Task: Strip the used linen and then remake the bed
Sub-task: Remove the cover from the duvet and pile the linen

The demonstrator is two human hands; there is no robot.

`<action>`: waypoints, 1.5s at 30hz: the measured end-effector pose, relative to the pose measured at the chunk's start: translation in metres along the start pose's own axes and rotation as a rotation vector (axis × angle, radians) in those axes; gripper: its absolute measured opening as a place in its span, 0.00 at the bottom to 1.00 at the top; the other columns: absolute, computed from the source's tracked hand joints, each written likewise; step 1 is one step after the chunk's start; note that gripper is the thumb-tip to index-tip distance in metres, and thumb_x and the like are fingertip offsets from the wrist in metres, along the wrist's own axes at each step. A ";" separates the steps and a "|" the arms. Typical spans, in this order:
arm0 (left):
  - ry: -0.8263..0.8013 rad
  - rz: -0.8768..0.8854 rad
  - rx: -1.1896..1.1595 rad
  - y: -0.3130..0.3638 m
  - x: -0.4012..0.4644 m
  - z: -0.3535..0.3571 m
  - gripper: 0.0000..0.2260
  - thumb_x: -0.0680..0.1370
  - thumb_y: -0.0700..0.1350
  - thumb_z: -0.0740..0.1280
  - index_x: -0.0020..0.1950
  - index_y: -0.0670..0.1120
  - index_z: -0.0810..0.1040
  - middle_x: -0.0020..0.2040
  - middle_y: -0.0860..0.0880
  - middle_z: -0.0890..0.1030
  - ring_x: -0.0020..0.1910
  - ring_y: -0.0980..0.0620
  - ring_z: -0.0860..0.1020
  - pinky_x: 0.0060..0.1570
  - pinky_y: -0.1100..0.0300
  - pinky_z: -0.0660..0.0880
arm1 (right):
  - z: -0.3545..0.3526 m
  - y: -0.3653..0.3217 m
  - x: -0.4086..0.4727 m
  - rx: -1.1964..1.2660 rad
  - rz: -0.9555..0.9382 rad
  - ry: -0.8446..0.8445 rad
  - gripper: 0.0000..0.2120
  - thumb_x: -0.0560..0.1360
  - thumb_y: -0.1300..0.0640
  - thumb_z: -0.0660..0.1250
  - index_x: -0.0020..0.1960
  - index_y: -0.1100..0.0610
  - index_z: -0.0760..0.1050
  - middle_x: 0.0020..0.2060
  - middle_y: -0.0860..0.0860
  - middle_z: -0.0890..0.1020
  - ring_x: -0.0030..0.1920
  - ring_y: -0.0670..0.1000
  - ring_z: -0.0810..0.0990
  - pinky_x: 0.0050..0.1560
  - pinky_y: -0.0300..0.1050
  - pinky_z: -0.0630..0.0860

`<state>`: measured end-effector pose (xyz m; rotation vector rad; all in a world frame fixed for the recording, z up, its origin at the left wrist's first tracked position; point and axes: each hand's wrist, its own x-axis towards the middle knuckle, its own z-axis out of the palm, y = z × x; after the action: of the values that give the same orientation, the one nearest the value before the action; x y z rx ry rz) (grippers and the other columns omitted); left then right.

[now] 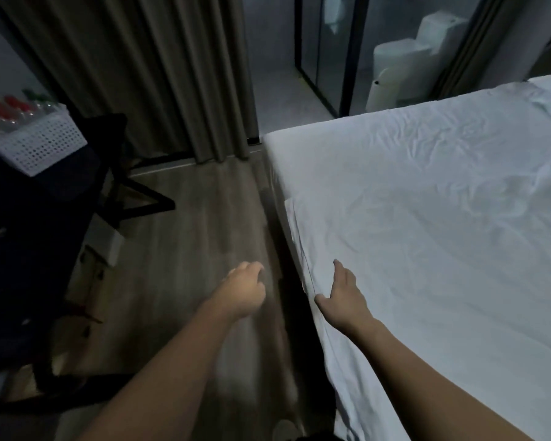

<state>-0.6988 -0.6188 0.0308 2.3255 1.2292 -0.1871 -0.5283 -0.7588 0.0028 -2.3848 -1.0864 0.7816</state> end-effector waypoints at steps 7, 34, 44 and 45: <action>-0.142 -0.031 -0.065 -0.046 0.155 -0.062 0.15 0.77 0.45 0.61 0.63 0.46 0.73 0.60 0.44 0.75 0.57 0.45 0.75 0.60 0.54 0.72 | 0.006 -0.055 0.123 0.009 0.120 0.033 0.38 0.74 0.51 0.61 0.78 0.56 0.47 0.74 0.56 0.57 0.69 0.57 0.67 0.66 0.52 0.68; -0.756 1.029 0.967 0.189 0.610 -0.027 0.23 0.79 0.46 0.57 0.75 0.49 0.60 0.69 0.43 0.70 0.63 0.43 0.72 0.59 0.51 0.71 | 0.054 -0.074 0.446 0.659 1.182 0.393 0.30 0.75 0.48 0.61 0.72 0.56 0.56 0.65 0.56 0.64 0.62 0.58 0.69 0.62 0.50 0.69; -0.137 2.552 1.357 0.240 0.717 0.073 0.40 0.78 0.43 0.63 0.79 0.51 0.38 0.80 0.44 0.42 0.78 0.40 0.43 0.72 0.33 0.49 | 0.060 -0.050 0.634 0.852 1.732 0.496 0.51 0.73 0.31 0.58 0.77 0.57 0.31 0.77 0.61 0.42 0.76 0.66 0.47 0.73 0.65 0.50; -0.076 2.648 1.323 0.243 0.723 0.091 0.41 0.78 0.43 0.64 0.79 0.51 0.37 0.80 0.43 0.42 0.78 0.38 0.43 0.70 0.31 0.47 | 0.066 -0.037 0.640 0.874 1.778 0.508 0.52 0.73 0.29 0.58 0.76 0.57 0.30 0.77 0.61 0.40 0.76 0.66 0.46 0.73 0.64 0.50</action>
<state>-0.0716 -0.2446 -0.2070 -1.5743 2.0241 0.0172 -0.2445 -0.2295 -0.2316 -1.9182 1.5347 0.6837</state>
